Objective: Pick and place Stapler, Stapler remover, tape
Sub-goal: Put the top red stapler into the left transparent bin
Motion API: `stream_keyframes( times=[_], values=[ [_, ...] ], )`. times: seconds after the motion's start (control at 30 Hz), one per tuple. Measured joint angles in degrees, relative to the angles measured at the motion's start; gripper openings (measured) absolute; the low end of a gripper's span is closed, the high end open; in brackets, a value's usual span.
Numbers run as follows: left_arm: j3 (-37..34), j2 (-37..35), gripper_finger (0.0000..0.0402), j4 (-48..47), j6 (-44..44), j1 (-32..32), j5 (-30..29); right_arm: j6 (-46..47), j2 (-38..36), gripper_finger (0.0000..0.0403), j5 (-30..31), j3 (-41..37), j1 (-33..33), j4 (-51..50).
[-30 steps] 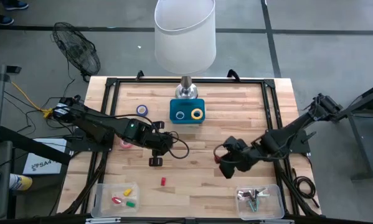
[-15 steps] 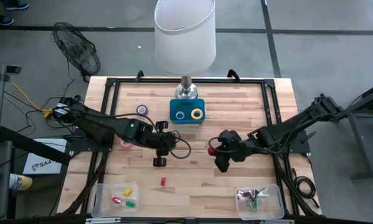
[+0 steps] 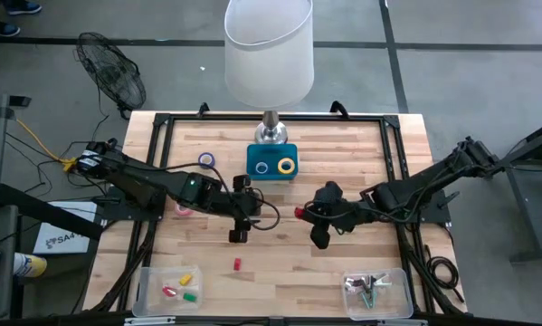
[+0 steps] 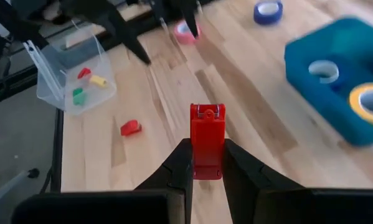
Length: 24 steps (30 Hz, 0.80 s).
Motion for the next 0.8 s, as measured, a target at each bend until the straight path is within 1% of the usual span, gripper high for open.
stream_keyframes(
  times=[0.2, 0.3, 0.53, 0.8],
  values=[
    [0.0, 0.0, 0.0243, 9.3, 4.8, 0.0, -0.1, -6.2, 0.0, 0.0051, -0.8, 0.0, -1.7, 4.1],
    [0.0, 0.0, 0.0243, 12.4, 6.4, 0.0, 0.3, -9.9, 0.0, 0.0051, -1.1, 0.0, -2.4, 6.7],
    [0.0, 0.0, 0.0243, 16.8, 7.2, 0.4, 0.8, -17.8, -0.7, 0.0051, -4.1, 0.0, -3.4, 12.1],
    [0.0, 0.0, 0.0243, 20.9, 7.0, 3.4, 5.0, -22.8, -2.0, 0.0051, -5.8, 0.0, -3.5, 13.4]
  ],
)
